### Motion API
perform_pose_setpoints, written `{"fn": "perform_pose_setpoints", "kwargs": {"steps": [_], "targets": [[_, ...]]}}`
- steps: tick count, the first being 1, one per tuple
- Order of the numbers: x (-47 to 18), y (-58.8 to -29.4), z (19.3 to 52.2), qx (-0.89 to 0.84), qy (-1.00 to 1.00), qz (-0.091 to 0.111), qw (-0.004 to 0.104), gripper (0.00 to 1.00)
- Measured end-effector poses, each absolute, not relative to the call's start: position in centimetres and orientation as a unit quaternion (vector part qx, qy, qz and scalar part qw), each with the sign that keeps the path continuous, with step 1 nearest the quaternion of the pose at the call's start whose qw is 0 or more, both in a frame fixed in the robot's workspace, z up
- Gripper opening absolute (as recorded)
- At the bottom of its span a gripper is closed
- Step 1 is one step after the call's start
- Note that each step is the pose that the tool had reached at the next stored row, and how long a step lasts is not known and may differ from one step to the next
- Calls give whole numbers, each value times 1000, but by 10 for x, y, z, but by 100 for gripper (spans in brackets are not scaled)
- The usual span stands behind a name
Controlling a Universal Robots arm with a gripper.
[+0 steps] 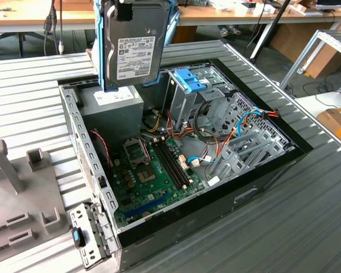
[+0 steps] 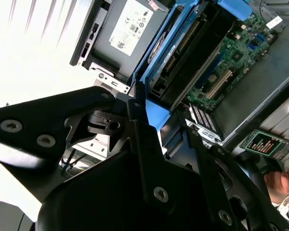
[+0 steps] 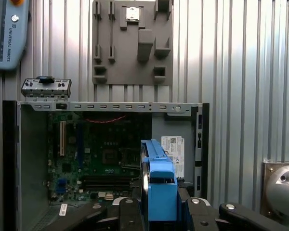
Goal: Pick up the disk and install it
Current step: 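Pick up the disk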
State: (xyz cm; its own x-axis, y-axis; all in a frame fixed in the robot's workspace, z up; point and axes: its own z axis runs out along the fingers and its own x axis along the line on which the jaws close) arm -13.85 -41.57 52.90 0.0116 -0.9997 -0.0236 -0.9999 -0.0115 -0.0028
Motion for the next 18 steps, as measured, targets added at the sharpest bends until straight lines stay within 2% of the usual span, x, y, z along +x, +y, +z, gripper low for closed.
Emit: {"fn": "perform_pose_setpoints", "kwargs": {"steps": [18], "targets": [[-120,-421,529,-711,703,7,9,36]]}}
